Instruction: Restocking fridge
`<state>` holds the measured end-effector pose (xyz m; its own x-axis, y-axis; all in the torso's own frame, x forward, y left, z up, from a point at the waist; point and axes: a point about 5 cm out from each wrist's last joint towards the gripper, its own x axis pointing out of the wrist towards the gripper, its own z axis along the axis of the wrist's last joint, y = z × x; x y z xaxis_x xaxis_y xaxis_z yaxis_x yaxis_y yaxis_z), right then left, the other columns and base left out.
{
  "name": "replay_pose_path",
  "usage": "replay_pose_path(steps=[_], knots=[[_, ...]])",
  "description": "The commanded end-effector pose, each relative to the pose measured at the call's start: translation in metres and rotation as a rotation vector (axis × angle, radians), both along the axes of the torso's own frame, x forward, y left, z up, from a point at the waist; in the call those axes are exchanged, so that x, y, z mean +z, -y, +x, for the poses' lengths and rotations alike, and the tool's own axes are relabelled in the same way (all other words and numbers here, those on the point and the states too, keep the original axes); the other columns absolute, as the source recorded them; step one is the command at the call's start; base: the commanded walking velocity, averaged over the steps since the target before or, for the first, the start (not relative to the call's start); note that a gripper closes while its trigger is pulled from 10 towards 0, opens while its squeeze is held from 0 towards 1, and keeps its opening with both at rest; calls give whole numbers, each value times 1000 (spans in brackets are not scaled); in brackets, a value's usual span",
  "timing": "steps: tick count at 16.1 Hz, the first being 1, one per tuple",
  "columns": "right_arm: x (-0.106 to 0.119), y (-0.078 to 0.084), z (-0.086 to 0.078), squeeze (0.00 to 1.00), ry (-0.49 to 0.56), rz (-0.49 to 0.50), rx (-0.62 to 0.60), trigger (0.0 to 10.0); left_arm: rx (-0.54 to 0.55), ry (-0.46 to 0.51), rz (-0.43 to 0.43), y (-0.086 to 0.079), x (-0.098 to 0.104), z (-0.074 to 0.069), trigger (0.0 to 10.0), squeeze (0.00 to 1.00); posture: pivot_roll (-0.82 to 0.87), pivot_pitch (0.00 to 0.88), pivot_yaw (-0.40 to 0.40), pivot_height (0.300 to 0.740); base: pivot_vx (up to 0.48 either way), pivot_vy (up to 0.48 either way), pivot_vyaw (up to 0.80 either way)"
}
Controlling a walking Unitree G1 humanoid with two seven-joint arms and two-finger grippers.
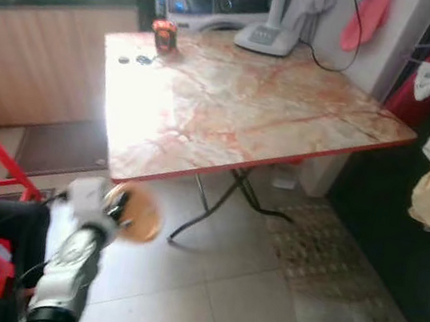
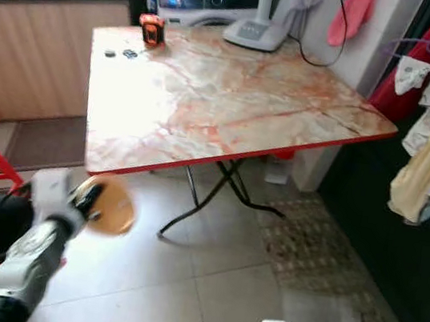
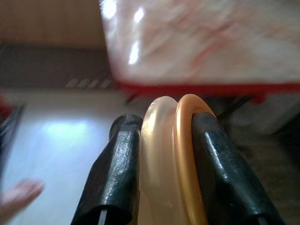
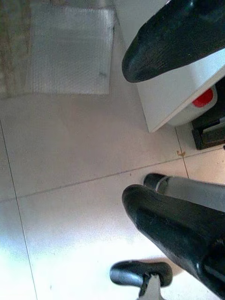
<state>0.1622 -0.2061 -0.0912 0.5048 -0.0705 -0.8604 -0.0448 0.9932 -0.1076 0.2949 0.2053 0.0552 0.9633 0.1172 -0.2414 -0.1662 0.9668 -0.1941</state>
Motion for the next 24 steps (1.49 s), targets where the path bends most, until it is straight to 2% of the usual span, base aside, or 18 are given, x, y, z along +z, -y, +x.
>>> replay_pose_path(steps=[1,4,6,8,9,12,17,22,24], knots=[[0,-2,0,0,3,8,1,10000,28,-44,32,-8,-10,-2,10000,0,-82,0,-1,740,0,0,0],[0,-3,0,0,3,8,4,10000,82,-266,75,-23,-54,-23,10000,0,-86,0,-1,740,0,0,0],[0,-4,0,0,2,9,6,10000,83,-354,97,-25,-69,-33,10000,0,-83,0,1,740,0,0,0],[-1,-5,1,0,1,12,8,10000,25,-494,148,-19,-91,-51,10000,0,-79,0,5,740,0,0,0],[-1,-6,1,0,0,16,8,10000,-27,-597,209,-17,-107,-69,10000,0,-91,0,15,740,0,0,0],[-1,-8,1,0,2,20,-3,10000,-14,-732,247,-21,-126,-98,10000,0,-106,0,23,740,0,0,0],[-2,-8,-1,0,-3,21,-4,10000,40,-730,257,-26,-127,-104,10000,0,-97,0,17,740,0,0,0],[-1,-6,0,0,0,19,-13,10000,44,-743,254,-26,-130,-110,10000,0,-100,0,11,740,0,49,0],[-1,-6,-1,0,-3,19,-14,10000,48,-765,246,-26,-134,-117,10000,0,-100,0,8,740,0,249,0]])
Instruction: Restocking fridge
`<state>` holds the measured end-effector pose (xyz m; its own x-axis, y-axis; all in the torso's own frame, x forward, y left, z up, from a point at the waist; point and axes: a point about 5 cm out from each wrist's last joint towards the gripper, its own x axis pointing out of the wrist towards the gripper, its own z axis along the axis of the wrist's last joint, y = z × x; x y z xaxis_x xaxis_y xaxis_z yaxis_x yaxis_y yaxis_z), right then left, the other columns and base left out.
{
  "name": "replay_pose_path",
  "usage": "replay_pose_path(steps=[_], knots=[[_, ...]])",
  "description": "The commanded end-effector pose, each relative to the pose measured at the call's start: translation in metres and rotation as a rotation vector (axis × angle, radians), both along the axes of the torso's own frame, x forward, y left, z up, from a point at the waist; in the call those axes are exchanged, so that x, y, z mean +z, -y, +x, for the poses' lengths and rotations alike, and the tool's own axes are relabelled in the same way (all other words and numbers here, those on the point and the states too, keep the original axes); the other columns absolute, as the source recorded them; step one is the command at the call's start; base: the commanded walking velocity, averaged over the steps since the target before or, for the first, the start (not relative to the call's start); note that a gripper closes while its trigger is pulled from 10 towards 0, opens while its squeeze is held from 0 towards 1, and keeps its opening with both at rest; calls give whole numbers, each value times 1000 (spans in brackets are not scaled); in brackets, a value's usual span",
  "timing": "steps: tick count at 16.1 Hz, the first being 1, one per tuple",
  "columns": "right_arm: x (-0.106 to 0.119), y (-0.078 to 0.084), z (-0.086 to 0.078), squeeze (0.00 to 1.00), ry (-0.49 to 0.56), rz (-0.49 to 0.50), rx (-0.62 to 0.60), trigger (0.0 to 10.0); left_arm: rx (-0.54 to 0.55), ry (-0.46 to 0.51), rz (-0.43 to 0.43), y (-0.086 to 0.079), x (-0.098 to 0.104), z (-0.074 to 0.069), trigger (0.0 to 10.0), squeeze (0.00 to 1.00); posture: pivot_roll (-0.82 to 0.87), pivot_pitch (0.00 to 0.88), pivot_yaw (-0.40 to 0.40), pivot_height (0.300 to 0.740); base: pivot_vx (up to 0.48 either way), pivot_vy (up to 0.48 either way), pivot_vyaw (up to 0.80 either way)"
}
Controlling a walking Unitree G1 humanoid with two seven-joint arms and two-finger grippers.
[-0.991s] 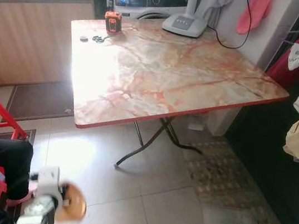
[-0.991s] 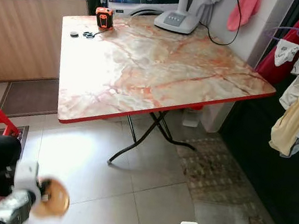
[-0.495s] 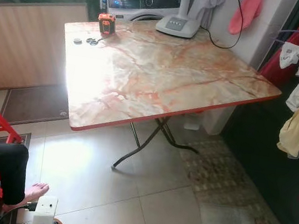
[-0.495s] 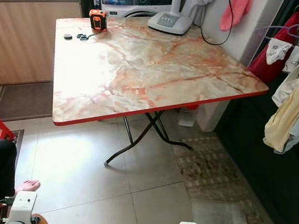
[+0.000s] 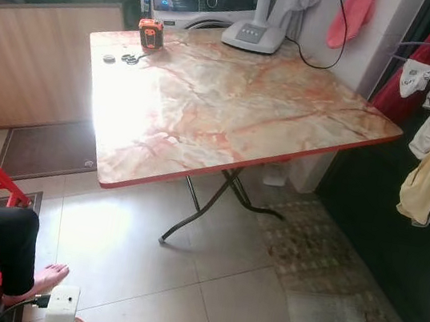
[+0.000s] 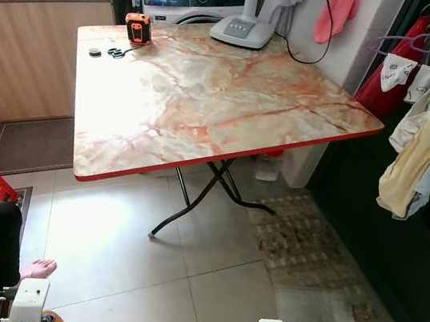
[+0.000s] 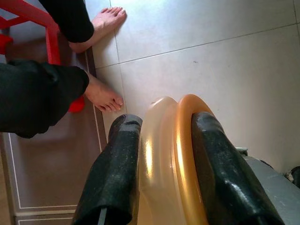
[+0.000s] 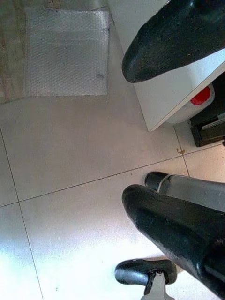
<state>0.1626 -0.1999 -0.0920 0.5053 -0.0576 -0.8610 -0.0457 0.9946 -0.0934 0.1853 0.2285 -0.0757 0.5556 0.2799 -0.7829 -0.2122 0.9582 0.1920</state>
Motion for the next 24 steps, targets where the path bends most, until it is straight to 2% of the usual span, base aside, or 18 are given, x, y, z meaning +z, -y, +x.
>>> replay_pose_path(steps=[1,4,12,17,22,24], knots=[[0,0,-1,0,-4,5,-14,10000,6,-31,11,-3,-4,-9,10000,0,-101,0,7,740,0,247,0],[0,1,-1,0,-4,3,-12,10000,16,-43,11,-3,-6,-14,10000,0,-99,0,4,740,0,275,0],[0,1,-1,0,-4,1,-11,10000,21,-56,4,-2,-7,-16,10000,0,-101,0,2,740,0,301,0],[0,1,0,0,-3,1,-10,10000,27,-74,1,-3,-11,-24,10000,0,-102,0,2,740,0,302,0],[0,1,0,0,-4,1,-9,10000,36,-64,7,-13,-8,-23,10000,0,-100,0,0,740,0,329,0],[0,1,-1,0,-4,2,-10,10000,29,-63,12,-12,-7,-22,10000,0,-99,0,0,740,0,141,0]])
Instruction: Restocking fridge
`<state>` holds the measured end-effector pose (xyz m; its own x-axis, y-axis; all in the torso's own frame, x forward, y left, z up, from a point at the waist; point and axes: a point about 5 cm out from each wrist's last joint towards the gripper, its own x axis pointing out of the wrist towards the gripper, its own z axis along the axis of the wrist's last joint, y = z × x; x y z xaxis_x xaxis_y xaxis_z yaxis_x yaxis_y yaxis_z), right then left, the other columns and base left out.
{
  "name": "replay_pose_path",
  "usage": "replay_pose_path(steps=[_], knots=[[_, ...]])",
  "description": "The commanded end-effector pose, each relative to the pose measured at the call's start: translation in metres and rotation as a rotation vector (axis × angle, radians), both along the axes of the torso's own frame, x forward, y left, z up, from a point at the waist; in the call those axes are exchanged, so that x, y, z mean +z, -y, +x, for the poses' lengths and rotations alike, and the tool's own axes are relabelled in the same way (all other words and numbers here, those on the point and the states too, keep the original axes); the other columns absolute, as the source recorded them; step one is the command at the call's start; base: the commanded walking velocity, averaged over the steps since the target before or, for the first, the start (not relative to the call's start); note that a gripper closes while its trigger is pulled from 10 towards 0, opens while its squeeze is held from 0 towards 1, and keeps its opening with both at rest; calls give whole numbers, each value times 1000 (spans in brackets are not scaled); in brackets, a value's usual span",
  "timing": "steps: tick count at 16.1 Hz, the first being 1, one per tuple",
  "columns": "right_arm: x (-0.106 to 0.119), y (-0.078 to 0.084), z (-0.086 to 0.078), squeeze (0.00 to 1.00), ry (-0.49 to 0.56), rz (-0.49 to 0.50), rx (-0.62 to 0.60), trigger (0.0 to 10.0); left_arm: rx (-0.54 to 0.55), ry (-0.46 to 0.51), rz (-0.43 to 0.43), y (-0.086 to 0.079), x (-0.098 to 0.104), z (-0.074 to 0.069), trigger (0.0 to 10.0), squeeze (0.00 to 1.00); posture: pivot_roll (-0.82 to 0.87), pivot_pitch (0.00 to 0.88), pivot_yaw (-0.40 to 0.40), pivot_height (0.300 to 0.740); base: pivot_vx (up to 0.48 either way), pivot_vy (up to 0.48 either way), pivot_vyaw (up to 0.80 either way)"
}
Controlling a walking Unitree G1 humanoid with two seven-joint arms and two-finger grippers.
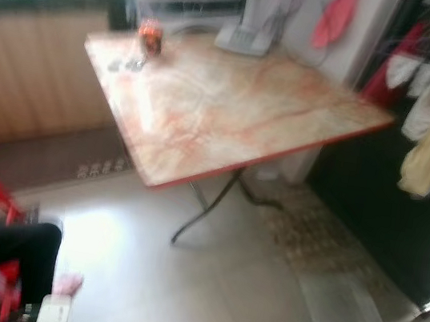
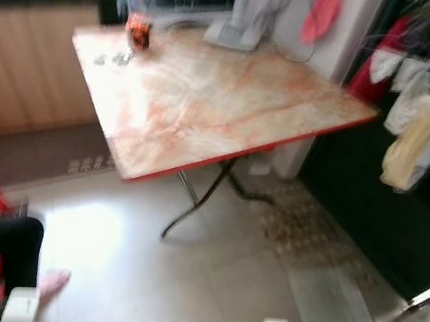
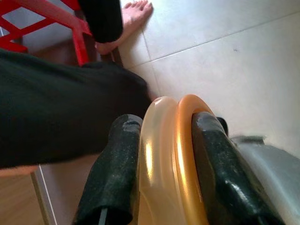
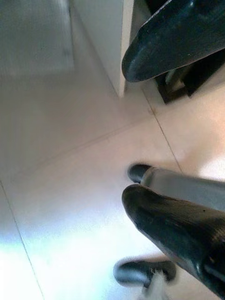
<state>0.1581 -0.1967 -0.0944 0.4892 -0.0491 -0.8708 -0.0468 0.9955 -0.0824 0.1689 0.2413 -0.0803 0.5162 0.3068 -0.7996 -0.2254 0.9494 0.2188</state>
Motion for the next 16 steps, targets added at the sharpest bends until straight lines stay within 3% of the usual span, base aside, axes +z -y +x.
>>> replay_pose_path(steps=[1,4,16], knots=[[2,4,4,0,13,-8,-11,10000,0,-22,-8,3,-3,-5,10000,0,-100,0,1,740,0,0,0],[2,4,3,0,2,-7,-11,10000,-5,-19,-14,5,-4,-5,10000,0,-101,0,2,740,0,0,-210],[1,4,2,0,-10,-16,10,10000,-32,-16,-18,10,-3,-1,10000,0,-104,0,5,740,0,0,-788]])
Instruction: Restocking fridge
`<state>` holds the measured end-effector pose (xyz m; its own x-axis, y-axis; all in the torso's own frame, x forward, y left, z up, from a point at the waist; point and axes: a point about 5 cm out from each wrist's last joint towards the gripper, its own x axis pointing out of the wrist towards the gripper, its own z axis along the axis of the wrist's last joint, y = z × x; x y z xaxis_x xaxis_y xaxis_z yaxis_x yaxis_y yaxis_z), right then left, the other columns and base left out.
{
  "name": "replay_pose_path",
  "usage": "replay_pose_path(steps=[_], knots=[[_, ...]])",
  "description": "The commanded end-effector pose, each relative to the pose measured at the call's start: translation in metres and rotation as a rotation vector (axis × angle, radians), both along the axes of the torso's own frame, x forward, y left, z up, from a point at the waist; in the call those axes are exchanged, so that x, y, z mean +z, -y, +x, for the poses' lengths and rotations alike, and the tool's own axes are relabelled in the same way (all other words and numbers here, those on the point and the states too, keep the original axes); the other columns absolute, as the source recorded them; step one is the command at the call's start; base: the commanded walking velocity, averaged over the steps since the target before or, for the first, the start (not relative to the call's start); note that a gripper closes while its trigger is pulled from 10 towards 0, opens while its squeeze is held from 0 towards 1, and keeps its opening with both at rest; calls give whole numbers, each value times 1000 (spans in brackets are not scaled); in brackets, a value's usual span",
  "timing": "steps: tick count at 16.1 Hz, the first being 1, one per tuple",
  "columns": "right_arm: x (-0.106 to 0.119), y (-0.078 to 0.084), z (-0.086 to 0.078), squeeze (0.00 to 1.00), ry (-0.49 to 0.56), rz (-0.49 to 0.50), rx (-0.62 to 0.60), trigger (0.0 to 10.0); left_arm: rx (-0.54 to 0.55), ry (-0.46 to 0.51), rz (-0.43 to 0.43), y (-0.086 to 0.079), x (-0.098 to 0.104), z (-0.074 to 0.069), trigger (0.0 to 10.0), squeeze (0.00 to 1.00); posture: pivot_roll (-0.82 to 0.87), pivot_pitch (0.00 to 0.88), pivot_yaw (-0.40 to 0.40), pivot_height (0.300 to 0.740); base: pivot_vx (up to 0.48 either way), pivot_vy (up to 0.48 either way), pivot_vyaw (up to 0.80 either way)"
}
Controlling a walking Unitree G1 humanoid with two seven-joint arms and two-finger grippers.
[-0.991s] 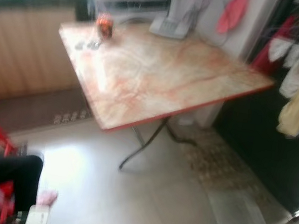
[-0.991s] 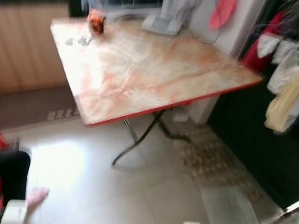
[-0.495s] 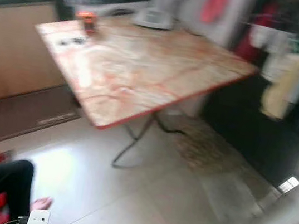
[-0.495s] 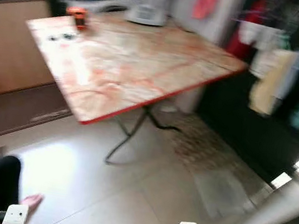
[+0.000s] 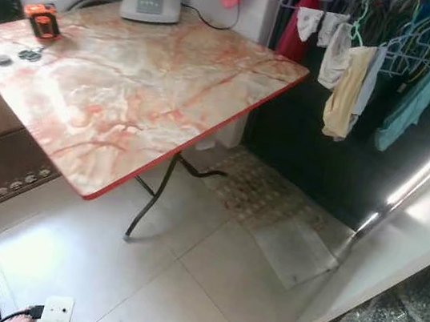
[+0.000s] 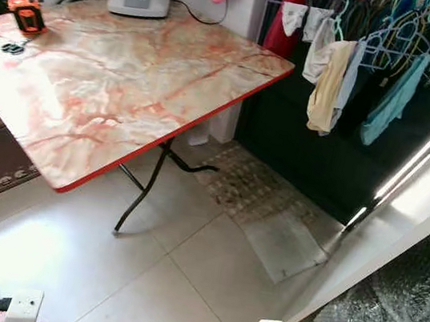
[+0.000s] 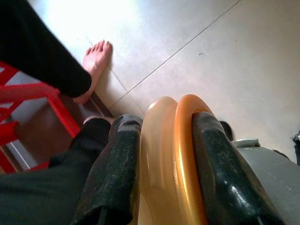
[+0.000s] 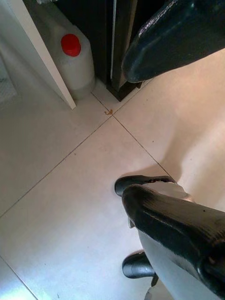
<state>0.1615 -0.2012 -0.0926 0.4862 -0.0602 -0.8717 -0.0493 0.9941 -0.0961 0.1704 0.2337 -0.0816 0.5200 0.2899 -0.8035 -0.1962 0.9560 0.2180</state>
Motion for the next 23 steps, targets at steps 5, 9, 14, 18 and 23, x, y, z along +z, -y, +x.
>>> replay_pose_path(steps=[5,9,14,18,23], knots=[[-1,0,-2,0,-9,-2,9,10000,-7,-8,-15,3,-2,-2,10000,0,-103,0,5,740,0,0,-788],[-1,-1,-1,0,-10,0,7,10000,-3,-11,-16,3,-2,-3,10000,0,-102,0,4,740,0,0,-788],[-1,-1,-1,0,-10,3,5,10000,-5,-10,-14,3,-2,-2,10000,0,-99,0,3,740,0,0,-788],[-1,-2,-1,0,-9,5,2,10000,1,-9,-21,3,-2,-2,10000,0,-100,0,3,740,0,0,-788],[-1,-2,-1,0,-8,6,3,10000,-4,-3,-23,5,-1,1,10000,0,-98,0,4,740,0,247,-788]])
